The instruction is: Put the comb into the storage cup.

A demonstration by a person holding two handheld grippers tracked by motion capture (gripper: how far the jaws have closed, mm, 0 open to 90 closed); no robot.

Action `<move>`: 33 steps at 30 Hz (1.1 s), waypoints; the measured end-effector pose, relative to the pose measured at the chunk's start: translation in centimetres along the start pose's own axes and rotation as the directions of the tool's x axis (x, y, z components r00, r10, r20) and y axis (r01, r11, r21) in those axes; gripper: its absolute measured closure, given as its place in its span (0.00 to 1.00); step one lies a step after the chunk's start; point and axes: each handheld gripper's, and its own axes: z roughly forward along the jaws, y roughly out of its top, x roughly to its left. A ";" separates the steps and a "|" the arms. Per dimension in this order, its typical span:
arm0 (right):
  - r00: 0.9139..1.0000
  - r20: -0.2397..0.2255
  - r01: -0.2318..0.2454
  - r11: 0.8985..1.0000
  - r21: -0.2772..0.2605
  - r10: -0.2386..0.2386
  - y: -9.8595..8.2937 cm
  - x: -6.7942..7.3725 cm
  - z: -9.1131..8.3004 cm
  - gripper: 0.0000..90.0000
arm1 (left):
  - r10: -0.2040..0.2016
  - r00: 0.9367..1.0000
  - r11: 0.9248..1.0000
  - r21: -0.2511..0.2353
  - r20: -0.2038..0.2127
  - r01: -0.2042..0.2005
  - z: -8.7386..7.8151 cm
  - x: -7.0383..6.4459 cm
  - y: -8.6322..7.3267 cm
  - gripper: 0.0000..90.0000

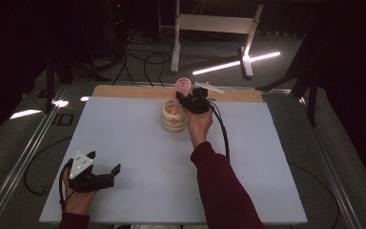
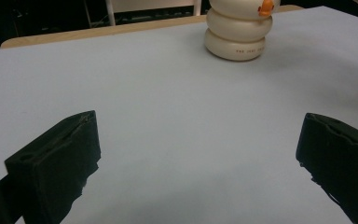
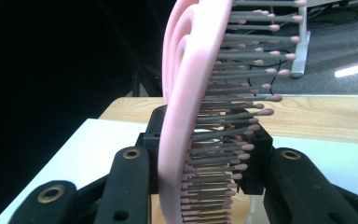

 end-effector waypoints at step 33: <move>0.999 0.038 -0.025 0.999 0.038 0.024 0.1 -2.1 -0.5 0.67 | 0.002 1.000 1.000 0.003 0.003 -0.002 0.1 -0.1 0.0 0.00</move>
